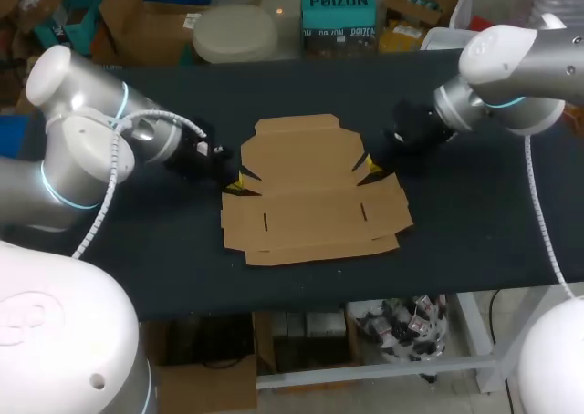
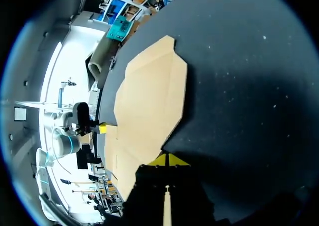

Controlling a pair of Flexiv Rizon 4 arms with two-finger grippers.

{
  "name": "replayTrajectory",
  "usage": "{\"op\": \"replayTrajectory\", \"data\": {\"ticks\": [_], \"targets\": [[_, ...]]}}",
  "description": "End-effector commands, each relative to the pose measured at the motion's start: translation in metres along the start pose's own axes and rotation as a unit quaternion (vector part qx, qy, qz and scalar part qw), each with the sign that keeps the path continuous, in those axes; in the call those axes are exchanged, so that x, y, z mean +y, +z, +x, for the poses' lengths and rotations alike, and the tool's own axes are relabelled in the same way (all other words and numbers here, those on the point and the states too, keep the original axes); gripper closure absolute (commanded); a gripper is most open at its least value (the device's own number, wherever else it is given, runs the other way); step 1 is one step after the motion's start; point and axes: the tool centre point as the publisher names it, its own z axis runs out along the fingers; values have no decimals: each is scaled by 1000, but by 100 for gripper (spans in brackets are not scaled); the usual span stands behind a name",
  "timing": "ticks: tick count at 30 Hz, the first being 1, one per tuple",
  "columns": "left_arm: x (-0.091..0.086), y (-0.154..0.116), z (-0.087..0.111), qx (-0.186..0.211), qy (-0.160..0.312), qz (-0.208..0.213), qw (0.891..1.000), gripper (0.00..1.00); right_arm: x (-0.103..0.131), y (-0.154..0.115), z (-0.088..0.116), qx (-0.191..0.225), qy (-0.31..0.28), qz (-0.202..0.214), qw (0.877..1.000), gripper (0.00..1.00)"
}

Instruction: Assemble the packaging by folding the flat box into shape, placing the metal phone stand inside, and closing the box properly

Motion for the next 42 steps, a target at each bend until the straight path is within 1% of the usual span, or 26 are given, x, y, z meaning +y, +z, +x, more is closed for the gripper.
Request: {"op": "replayTrajectory", "data": {"ticks": [1, 9, 13, 17, 25, 26, 36, 42], "targets": [[1, -2, 7, -19, 2, 0, 1000, 100, 0, -1, 5, -11, 2, 0, 1000, 100], [0, -1, 13, -33, 8, 0, 999, 100, 1, -2, 10, -27, 7, -1, 1000, 100], [-1, 1, 15, -40, 8, -3, 999, 100, 0, -1, 11, -48, 23, 1, 999, 100], [0, 1, 15, -42, 6, -4, 999, 100, 0, -1, 10, -62, 36, 4, 997, 100], [2, 1, 17, -50, 6, -6, 999, 100, -3, -2, 6, -71, 51, 5, 996, 100], [2, 1, 18, -51, 6, -6, 999, 100, -3, -2, 6, -77, 54, 5, 996, 100], [4, 1, 24, -81, 9, -5, 997, 100, -5, 1, 17, -120, 74, 4, 990, 100], [5, 2, 26, -91, 7, -5, 996, 100, -6, 6, 23, -136, 80, 6, 987, 100]]}}
